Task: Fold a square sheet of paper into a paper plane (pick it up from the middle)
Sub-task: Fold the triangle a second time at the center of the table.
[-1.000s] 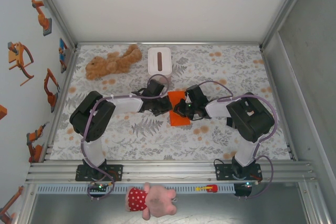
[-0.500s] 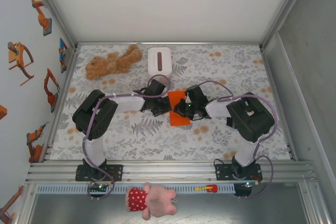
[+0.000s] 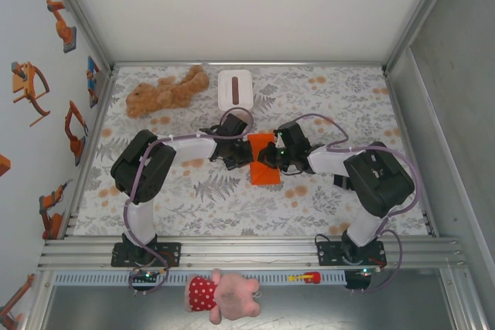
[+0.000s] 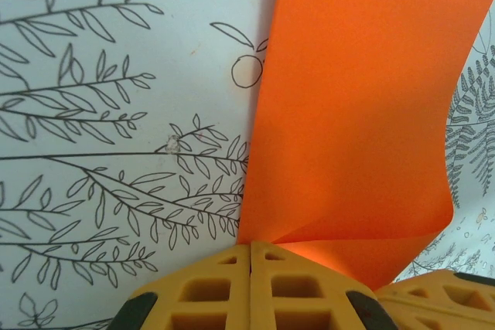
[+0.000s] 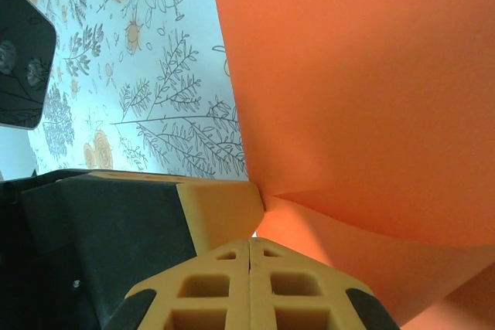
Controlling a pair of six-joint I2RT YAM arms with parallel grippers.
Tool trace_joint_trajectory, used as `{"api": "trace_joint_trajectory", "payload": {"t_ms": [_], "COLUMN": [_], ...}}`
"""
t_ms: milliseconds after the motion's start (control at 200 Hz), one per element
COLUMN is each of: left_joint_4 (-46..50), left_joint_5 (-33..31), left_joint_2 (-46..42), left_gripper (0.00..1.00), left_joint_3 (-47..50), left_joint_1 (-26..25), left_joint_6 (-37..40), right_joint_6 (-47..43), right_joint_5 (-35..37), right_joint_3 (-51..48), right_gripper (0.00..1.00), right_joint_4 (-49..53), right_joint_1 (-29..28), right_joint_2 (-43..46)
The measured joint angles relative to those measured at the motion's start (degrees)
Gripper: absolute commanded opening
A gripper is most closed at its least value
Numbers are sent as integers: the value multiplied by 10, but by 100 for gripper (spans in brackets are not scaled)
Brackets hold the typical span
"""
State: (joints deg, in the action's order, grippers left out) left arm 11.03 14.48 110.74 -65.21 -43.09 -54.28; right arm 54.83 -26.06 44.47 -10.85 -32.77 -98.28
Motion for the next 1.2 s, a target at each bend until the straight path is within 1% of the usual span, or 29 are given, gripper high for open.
{"api": "trace_joint_trajectory", "payload": {"t_ms": [361, 576, 661, 746, 821, 1027, 1202], "left_joint_4": [25, 40, 51, 58, 61, 21, -13], "left_joint_5": [-1, -2, -7, -13, -14, 5, 34], "left_joint_2": [7, 11, 11, 8, -5, -83, -83], "left_gripper": [5, 5, 7, 12, 14, 16, 16], "left_joint_3": [-18, -30, -36, -40, -39, 4, 36], "left_joint_1": [0, 1, 3, 5, 7, -6, -28], "left_joint_6": [17, 29, 37, 44, 46, 34, 17], "right_joint_6": [-9, -2, 4, 12, 22, 49, 68], "right_joint_5": [9, 6, 6, 6, 7, 11, 10], "right_joint_3": [-30, -57, -65, -69, -70, -70, -65], "right_gripper": [0, 0, 0, 0, 0, 0, 0], "right_joint_4": [-1, -54, -71, -81, -83, -83, -81], "right_joint_1": [19, 22, 23, 23, 23, 23, 24], "right_joint_2": [-12, -13, -13, -13, -13, -14, -18]}}
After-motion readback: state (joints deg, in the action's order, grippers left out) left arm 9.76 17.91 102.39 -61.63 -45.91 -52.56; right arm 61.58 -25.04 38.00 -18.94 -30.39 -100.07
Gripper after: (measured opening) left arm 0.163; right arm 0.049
